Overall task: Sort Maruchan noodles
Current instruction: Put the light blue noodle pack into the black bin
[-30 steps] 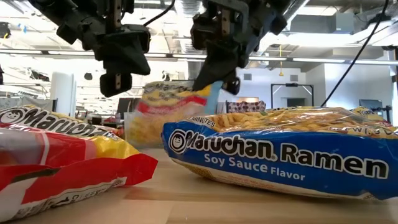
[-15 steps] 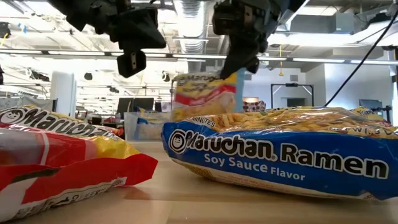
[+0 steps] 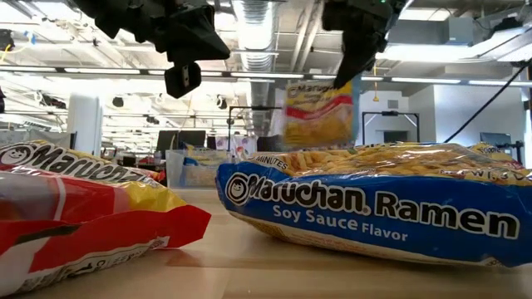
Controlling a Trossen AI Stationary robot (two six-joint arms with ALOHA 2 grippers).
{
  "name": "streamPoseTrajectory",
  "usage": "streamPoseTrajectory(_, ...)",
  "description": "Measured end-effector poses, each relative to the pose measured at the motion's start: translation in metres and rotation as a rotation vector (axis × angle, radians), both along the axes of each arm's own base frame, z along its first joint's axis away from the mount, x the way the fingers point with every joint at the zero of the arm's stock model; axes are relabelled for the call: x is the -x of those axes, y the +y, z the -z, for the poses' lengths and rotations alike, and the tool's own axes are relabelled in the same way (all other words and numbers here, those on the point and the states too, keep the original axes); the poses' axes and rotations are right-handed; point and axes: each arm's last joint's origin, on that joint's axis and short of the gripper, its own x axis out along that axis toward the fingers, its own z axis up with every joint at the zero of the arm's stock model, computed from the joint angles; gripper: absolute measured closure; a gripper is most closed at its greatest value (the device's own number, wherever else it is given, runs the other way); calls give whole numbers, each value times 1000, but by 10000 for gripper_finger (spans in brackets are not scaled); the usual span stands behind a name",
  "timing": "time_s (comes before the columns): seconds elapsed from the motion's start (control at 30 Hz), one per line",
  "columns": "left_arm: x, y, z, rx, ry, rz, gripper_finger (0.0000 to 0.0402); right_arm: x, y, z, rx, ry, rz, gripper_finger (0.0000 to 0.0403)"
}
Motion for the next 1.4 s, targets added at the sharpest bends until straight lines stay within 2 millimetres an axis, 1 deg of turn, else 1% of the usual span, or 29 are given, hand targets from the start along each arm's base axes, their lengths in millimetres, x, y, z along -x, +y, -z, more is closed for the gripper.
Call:
streamPoseTrajectory(0.2,0,6,0,-4,-4,-23,401,28,-29,-17,129,26,40,400)
streamPoseTrajectory(0.4,1,12,0,-4,-4,-47,401,49,-63,-24,268,97,81,400)
streamPoseTrajectory(0.63,2,17,0,-4,-4,-63,401,67,-101,-23,345,177,95,400)
streamPoseTrajectory(0.8,2,19,0,-4,-4,-73,401,79,-125,-17,342,231,147,400)
streamPoseTrajectory(0.93,2,20,0,-4,-4,-77,401,81,-140,-7,310,276,174,400)
streamPoseTrajectory(1.1,2,20,0,-7,-4,-76,401,76,-154,10,253,326,164,400)
streamPoseTrajectory(1.27,2,20,0,-7,-4,-75,401,69,-164,26,225,372,153,400)
streamPoseTrajectory(1.4,2,20,0,-8,-4,-76,401,65,-170,35,215,384,157,400)
